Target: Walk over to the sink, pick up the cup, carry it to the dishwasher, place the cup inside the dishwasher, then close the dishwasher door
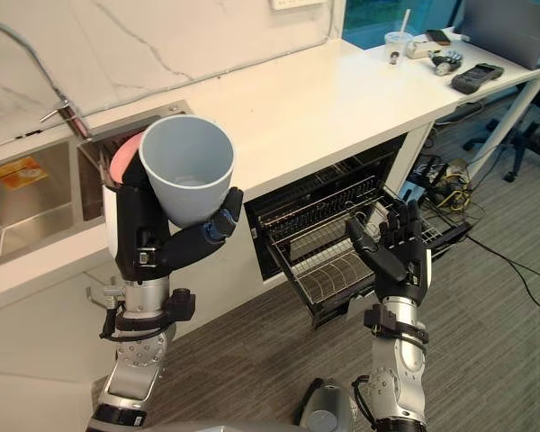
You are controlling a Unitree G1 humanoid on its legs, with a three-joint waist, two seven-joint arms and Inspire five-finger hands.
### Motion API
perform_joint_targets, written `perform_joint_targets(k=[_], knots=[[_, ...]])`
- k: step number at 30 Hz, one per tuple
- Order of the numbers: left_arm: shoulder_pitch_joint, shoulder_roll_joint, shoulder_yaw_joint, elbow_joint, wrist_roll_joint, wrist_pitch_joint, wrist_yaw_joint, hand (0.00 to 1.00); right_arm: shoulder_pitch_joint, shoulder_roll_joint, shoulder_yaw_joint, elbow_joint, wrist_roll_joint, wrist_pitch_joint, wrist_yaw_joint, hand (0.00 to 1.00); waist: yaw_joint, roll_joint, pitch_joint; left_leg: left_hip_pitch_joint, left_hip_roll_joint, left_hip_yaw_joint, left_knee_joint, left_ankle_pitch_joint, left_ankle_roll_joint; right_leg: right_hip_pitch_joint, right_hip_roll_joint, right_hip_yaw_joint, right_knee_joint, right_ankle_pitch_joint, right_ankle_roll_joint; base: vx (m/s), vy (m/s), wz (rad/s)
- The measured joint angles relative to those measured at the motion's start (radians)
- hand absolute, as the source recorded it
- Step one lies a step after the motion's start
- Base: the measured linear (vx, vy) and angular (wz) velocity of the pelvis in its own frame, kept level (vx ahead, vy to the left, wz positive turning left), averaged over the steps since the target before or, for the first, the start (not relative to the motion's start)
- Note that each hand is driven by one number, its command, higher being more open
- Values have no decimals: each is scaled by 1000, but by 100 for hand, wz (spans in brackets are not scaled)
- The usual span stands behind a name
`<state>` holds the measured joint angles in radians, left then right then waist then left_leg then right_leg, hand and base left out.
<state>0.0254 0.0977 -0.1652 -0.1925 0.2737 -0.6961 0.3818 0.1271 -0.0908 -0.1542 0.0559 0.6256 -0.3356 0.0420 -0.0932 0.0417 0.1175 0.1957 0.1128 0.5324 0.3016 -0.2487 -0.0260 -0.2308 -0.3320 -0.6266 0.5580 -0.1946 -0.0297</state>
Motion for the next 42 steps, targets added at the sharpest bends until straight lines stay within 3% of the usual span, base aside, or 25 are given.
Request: perform_joint_targets(k=[2,3,4,5,6,7,9,10,12,13,14,16,17,23,27,30,35,42], knots=[[-1,3,-3,1,22,-1,54,0,1,2,2,0,0,5,5,100,4,5,2,-48,48,-3,172,-2,-3,16,11,16,-7,-15,8,96,-76,-22],[-1,0,-3,1,23,-6,76,0,1,-1,-1,-4,0,5,14,100,11,32,11,-109,128,-24,361,5,2,42,51,18,-23,-31,0,94,-120,-44],[-1,-2,-1,1,21,-9,88,0,1,-4,-10,-15,0,6,25,100,23,65,23,-181,197,-101,555,60,13,76,107,27,-39,-48,-12,118,-105,-64],[6,-2,-1,4,16,-9,88,0,1,-4,-17,-19,0,6,30,100,34,67,30,-224,207,-184,648,80,-9,93,131,52,-48,-55,-17,133,-1,-87],[13,-1,-2,6,8,-9,85,0,1,-3,-25,-30,1,6,32,100,49,69,29,-248,187,-232,659,13,-36,100,142,84,-53,-59,-19,175,57,-91],[14,2,-10,12,1,-10,77,0,0,1,-37,-46,7,6,39,100,52,60,34,-278,145,-256,591,-51,-23,110,138,115,-68,-59,-19,186,51,-80],[15,4,-34,22,3,-10,77,0,-2,-1,-46,-67,17,5,42,100,46,39,44,-326,79,-280,382,-91,-3,126,114,176,-95,-53,-9,178,82,-78],[16,2,-46,35,21,-7,86,0,0,-3,-45,-67,13,5,52,100,48,29,44,-345,58,-296,244,-73,-26,127,94,214,-97,-53,3,193,151,-99],[15,-1,-61,51,28,-4,97,0,4,-12,-45,-66,9,6,68,100,44,36,40,-353,55,-305,73,25,-37,126,80,259,-95,-53,48,177,167,-86],[15,-7,-62,65,32,-3,98,0,12,-27,-45,-66,9,8,69,100,39,56,28,-359,58,-305,-5,173,-34,125,78,294,-87,-53,88,258,224,-83],[15,-12,-61,78,30,-3,101,0,23,-47,-47,-62,8,10,63,100,31,75,11,-360,55,-301,-8,265,-69,123,77,325,-71,-67,117,286,229,-62],[2,-3,-58,79,28,-4,119,0,32,-39,-55,-62,9,15,48,100,1,57,-4,-348,-4,-301,-47,253,-60,114,18,332,-71,-65,147,268,217,-4],[-18,-1,-55,78,16,-4,121,0,31,-32,-59,-62,9,18,42,100,-3,47,-1,-342,-34,-292,-101,270,-39,107,-3,332,-87,-53,166,215,199,16],[-24,-21,-58,38,-118,29,83,0,28,21,-49,-68,23,53,71,100,-1,30,5,-221,-100,-280,-270,302,-19,200,-36,307,-197,-10,220,152,108,2],[-24,-27,-56,28,-290,67,-22,0,19,44,-17,-73,63,93,139,100,0,28,6,-209,-109,-254,-303,304,-14,199,-36,302,-242,31,239,72,72,-18],[-25,-33,-29,88,-416,145,-130,0,-16,55,55,-81,150,107,226,100,6,21,10,-204,-104,-218,-313,297,-3,200,-23,294,-300,86,242,30,90,-37],[-33,-28,-42,183,-317,271,-158,0,-81,51,148,-157,180,168,388,100,22,11,8,-204,-100,-187,-310,287,13,216,-12,243,-376,165,235,11,68,-19],[-117,7,-46,190,-194,280,-156,0,-100,46,179,-165,247,190,465,100,37,-11,3,-207,-105,-197,-309,289,16,242,-10,208,-408,174,228,-6,-4,4]])
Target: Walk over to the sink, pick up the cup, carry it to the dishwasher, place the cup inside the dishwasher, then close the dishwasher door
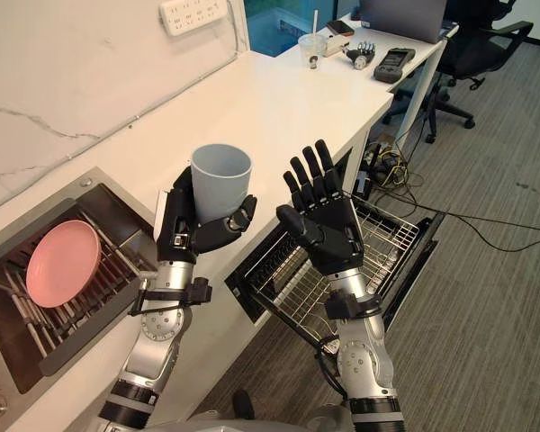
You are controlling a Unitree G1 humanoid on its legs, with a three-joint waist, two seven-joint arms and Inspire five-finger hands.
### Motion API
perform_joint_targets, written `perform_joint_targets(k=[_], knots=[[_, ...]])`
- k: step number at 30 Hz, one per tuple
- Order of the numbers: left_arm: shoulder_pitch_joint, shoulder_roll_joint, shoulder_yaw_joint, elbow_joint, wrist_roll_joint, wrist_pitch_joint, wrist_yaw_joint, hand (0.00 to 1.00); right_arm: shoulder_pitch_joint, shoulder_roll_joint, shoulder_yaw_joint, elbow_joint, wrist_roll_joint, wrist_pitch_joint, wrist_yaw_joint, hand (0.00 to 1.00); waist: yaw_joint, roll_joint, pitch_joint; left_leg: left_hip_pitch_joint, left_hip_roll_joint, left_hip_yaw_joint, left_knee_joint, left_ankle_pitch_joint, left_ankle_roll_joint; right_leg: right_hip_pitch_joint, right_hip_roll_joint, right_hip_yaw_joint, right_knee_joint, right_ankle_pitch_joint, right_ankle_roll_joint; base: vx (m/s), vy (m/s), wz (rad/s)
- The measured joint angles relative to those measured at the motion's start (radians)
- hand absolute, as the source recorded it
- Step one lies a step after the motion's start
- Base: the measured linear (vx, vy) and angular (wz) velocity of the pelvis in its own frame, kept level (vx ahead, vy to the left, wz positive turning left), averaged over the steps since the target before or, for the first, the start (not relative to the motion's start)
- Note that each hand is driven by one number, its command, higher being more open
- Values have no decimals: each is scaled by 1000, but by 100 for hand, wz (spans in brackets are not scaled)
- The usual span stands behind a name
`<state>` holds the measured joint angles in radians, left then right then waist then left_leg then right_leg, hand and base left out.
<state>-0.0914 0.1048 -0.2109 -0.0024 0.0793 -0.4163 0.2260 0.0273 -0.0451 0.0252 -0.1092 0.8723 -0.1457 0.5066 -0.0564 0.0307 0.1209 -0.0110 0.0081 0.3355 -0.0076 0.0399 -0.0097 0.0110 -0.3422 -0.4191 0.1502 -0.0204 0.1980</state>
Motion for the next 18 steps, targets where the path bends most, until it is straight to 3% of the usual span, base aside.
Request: perform_joint_targets(k=[5,7,18], knots=[[-8,5,-26,3,24,0,-3,0,-2,-28,1,-25,-2,74,-15,100,-2,-2,-1,5,-5,-1,-26,22,2,1,4,-6,-14,6,-8,0,0,0],[-8,14,-30,5,66,0,-5,0,-7,-31,8,-27,-44,120,-81,100,0,-8,-5,8,-5,-1,-28,24,3,3,4,-6,-16,6,-9,0,0,0],[-8,45,-84,4,109,1,-19,0,-27,-60,75,-27,-115,161,-211,100,7,-32,-19,26,-14,-23,-68,52,6,23,5,-24,-28,8,-12,1,-6,5]])
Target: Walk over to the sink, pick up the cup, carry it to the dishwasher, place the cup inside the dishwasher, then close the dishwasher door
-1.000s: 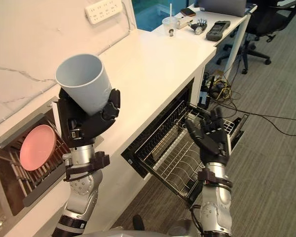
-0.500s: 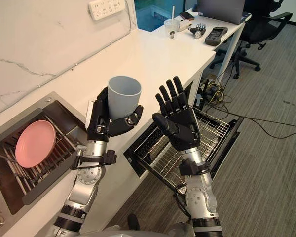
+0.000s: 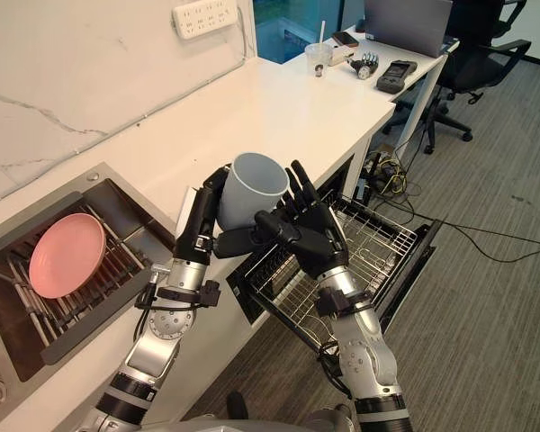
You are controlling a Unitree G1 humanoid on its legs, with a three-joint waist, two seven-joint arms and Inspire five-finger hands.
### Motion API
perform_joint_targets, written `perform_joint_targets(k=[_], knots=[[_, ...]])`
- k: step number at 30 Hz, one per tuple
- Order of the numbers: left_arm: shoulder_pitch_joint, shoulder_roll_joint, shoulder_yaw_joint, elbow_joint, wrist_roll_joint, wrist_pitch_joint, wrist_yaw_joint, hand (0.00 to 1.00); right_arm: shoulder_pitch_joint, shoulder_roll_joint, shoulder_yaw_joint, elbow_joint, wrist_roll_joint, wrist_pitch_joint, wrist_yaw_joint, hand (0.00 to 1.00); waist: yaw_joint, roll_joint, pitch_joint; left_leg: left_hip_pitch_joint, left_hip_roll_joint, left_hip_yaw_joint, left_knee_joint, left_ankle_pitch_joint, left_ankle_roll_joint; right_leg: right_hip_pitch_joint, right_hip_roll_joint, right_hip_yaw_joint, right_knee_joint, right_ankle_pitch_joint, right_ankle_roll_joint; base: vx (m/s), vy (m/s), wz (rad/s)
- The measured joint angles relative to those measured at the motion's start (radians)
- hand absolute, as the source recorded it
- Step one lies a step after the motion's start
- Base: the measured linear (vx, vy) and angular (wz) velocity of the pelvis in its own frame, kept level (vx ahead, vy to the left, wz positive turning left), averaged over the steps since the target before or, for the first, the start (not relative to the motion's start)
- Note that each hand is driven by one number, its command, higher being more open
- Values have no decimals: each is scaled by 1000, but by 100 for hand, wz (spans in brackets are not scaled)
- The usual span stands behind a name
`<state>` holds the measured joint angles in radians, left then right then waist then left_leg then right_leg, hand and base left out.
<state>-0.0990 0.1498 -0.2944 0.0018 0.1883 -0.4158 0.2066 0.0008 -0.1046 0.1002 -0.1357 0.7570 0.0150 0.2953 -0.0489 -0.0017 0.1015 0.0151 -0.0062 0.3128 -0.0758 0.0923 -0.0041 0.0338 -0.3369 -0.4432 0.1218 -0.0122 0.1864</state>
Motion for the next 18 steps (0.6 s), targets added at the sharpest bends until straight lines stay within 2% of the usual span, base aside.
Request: perform_joint_targets(k=[9,10,18], knots=[[0,4,-13,-37,-12,9,-29,0,-46,-22,55,0,-14,20,-68,100,8,-1,-1,14,-2,-10,-10,12,2,16,1,-7,-1,0,0,-2,-5,2],[0,4,-12,-42,-13,12,-32,0,-52,-25,61,0,-14,23,-73,0,8,-1,-1,14,-1,-11,-10,14,2,16,1,-8,-1,0,0,0,0,0],[2,1,-10,-42,-42,34,-45,0,-99,-43,79,6,-34,39,-125,0,13,-1,-1,11,3,-21,-11,25,0,19,7,-22,-1,0,0,-13,-9,3]])
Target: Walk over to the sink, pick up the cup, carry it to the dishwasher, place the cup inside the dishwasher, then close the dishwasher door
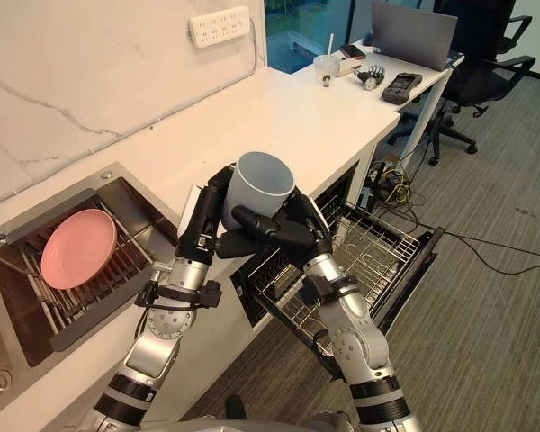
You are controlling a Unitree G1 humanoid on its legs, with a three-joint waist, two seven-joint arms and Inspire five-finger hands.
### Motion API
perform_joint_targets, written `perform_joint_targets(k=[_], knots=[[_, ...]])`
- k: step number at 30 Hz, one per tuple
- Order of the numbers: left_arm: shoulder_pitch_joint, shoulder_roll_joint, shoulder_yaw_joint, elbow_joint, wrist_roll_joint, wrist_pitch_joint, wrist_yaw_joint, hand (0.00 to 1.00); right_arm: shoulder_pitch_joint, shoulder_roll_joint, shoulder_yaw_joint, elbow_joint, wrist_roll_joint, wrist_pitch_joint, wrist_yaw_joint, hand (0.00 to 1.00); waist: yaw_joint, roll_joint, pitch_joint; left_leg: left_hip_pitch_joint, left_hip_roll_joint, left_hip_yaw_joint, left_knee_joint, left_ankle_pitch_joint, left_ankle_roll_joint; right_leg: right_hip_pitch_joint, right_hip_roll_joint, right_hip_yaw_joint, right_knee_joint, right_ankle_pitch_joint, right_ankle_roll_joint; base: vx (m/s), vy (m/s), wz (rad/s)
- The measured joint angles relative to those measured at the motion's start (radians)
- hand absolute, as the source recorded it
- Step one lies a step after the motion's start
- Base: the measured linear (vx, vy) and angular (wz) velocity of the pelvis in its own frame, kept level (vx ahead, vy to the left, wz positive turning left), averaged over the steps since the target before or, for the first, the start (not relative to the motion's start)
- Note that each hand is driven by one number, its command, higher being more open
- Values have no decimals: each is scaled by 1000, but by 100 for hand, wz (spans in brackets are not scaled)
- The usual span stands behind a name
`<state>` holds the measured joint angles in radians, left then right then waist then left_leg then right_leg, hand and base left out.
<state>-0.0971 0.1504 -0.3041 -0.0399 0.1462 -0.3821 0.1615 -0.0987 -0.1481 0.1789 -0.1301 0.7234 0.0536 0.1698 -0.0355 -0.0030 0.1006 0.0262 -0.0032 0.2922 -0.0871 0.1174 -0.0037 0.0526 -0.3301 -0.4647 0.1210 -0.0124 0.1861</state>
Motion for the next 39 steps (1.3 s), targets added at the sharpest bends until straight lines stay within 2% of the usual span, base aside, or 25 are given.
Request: perform_joint_targets(k=[3,13,14,17,23,26,27,28,32,39], knots=[[3,-5,-1,0,-8,11,-10,0,-18,-20,2,8,-49,-1,-28,0,7,0,0,-1,0,-2,0,3,0,0,0,-2,0,0,0,-4,-3,1],[7,-8,13,0,-13,15,-10,0,-43,-23,27,27,-59,-15,-69,0,20,-1,-1,-4,8,-9,0,14,-3,2,10,-7,-3,3,-5,-2,-3,1],[8,-7,14,0,-19,15,-10,100,-45,-22,28,27,-70,-15,-70,0,21,-2,-1,-6,10,-11,0,16,-2,1,11,-7,-4,4,-7,0,0,0],[13,-5,17,0,-32,15,-14,100,-49,-21,34,27,-98,-17,-79,0,22,-4,-3,-9,14,-12,-1,19,-3,-3,15,-9,-6,6,-10,-34,-15,1],[36,-12,16,0,-52,17,-20,100,-50,-19,75,35,-138,-65,-142,0,22,-10,-6,-17,21,-12,-4,23,-5,-4,27,-9,-26,13,-22,-5,-3,0],[46,-9,-1,0,-52,19,-34,100,-52,-13,87,36,-148,-113,-208,0,22,-10,-6,-20,22,-12,-1,24,-5,-3,29,-9,-33,20,-19,0,0,0],[58,-8,-18,1,-52,19,-38,100,-62,-3,83,39,-164,-137,-257,0,22,-10,-6,-20,22,-12,-1,24,-5,-3,29,-8,-35,22,-18,0,0,0],[72,-4,-48,0,-49,18,-50,100,-78,6,74,46,-170,-159,-311,0,22,-10,-6,-21,22,-12,-1,24,-5,-3,30,-9,-36,22,-18,0,0,0],[100,-1,-108,1,-49,19,-88,100,-105,39,-13,63,-172,-204,-391,0,21,-10,-6,-23,21,-13,-1,24,-5,-4,30,-10,-37,23,-18,0,0,0],[103,2,-161,0,-47,19,-156,100,-109,45,-80,81,-171,-255,-452,0,16,-9,-7,-23,21,-9,-1,24,-6,-3,35,-8,-40,24,-20,1,-3,-1]])
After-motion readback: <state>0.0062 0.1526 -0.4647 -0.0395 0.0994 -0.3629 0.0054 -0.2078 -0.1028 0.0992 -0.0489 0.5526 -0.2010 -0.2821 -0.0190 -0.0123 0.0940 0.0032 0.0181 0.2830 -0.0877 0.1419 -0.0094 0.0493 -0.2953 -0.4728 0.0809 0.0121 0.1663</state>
